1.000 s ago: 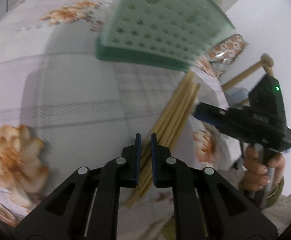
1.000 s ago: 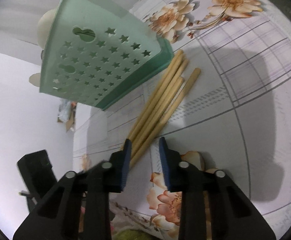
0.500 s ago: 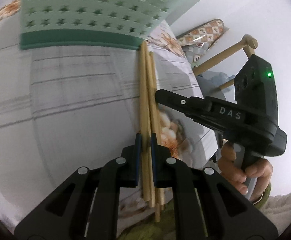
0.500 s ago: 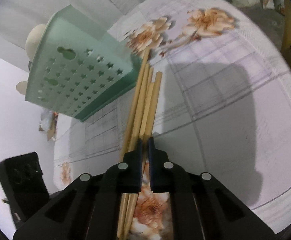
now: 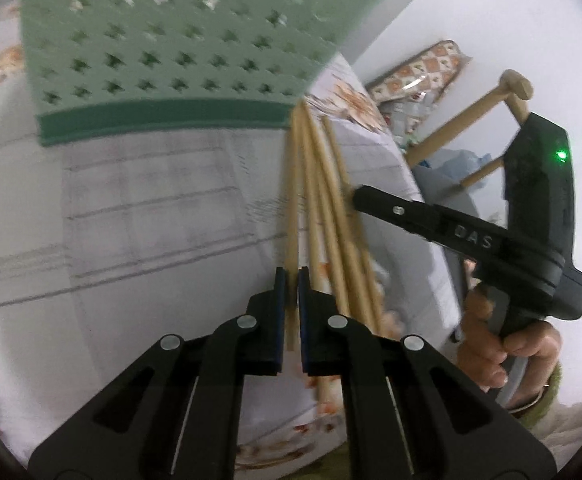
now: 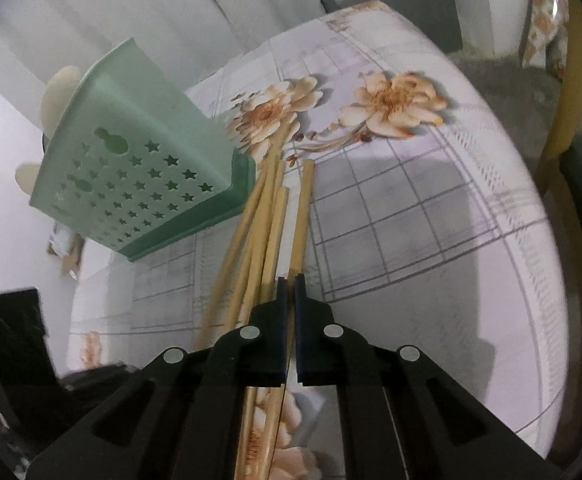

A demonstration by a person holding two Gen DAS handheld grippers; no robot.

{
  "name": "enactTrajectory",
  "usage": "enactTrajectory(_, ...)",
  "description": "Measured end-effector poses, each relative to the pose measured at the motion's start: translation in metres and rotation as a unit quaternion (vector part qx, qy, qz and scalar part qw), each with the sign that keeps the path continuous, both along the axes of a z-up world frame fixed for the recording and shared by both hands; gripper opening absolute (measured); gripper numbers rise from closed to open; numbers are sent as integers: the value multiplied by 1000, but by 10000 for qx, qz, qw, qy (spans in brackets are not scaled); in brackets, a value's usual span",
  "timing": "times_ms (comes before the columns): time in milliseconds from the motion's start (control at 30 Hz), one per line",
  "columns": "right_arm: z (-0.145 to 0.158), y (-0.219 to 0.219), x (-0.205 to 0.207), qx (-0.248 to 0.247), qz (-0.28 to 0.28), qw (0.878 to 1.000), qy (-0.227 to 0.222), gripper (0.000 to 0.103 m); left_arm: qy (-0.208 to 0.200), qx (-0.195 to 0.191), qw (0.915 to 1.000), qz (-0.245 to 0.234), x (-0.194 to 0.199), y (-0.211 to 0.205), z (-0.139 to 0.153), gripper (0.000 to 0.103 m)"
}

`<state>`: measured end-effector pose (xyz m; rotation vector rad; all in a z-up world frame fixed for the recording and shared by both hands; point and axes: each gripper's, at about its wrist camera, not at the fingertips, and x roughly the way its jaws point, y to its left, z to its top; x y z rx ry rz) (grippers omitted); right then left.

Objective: Organize utensils
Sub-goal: 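Pull one chopstick out with the left gripper while the right gripper holds the bundle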

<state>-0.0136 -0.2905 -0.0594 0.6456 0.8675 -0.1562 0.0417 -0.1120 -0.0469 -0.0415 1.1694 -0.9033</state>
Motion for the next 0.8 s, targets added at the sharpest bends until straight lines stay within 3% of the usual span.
enactTrajectory(200,3,7,1,-545,120,9984,13,3,-584,367,9976,-24,4,7,8,6)
enactTrajectory(467,5,8,0,-668,163,9976,8,3,-1254,766,9884,-391,4,-22,13,10)
enactTrajectory(667,5,8,1,-703,173,9974,13,3,-1354,759,9872,-365,4,-17,13,6)
enactTrajectory(800,5,7,1,-644,171,9978,23,3,-1313,977,9854,-463,-6,-1,15,6)
